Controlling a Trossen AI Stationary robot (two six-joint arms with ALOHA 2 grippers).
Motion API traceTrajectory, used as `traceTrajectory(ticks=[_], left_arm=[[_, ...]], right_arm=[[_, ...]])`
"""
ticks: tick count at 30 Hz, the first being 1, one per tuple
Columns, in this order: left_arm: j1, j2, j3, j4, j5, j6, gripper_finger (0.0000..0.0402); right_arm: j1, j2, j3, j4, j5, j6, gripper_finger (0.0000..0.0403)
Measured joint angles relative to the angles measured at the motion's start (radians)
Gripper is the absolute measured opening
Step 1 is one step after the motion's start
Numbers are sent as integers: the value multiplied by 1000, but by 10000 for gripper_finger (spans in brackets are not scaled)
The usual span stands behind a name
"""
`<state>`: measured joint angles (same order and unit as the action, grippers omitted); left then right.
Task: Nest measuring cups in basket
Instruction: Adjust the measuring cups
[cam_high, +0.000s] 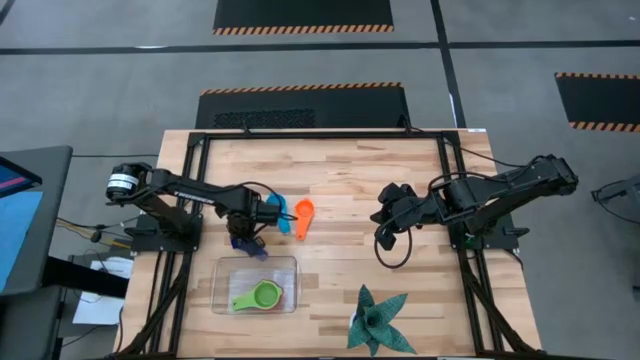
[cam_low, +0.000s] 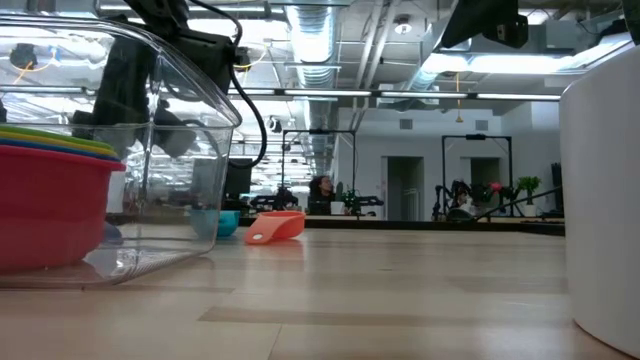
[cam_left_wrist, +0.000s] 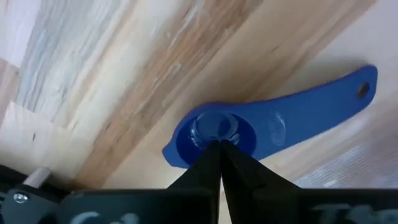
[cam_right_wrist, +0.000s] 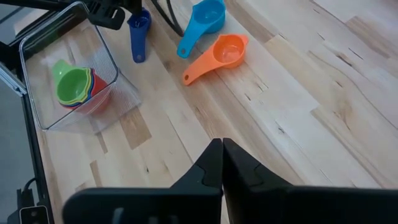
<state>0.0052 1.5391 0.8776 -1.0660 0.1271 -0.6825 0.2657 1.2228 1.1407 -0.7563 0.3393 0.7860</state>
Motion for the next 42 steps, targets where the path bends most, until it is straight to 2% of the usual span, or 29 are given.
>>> traceTrajectory(ticks=[12,22,28,34,42], left_arm=[[4,1,-50,42,69,-130,0],[14,1,-51,45,-8,-88,0],[49,1,-51,44,-20,-138,0],[68,1,-51,44,49,-176,0],[56,0,-58,49,67,-203,0]], right_arm=[[0,0,0,0,1,-10,18],[0,0,0,0,1,-12,23],[0,0,0,0,1,-12,19],[0,0,0,-5,0,-12,19],[0,0,0,-78,0,-11,20]])
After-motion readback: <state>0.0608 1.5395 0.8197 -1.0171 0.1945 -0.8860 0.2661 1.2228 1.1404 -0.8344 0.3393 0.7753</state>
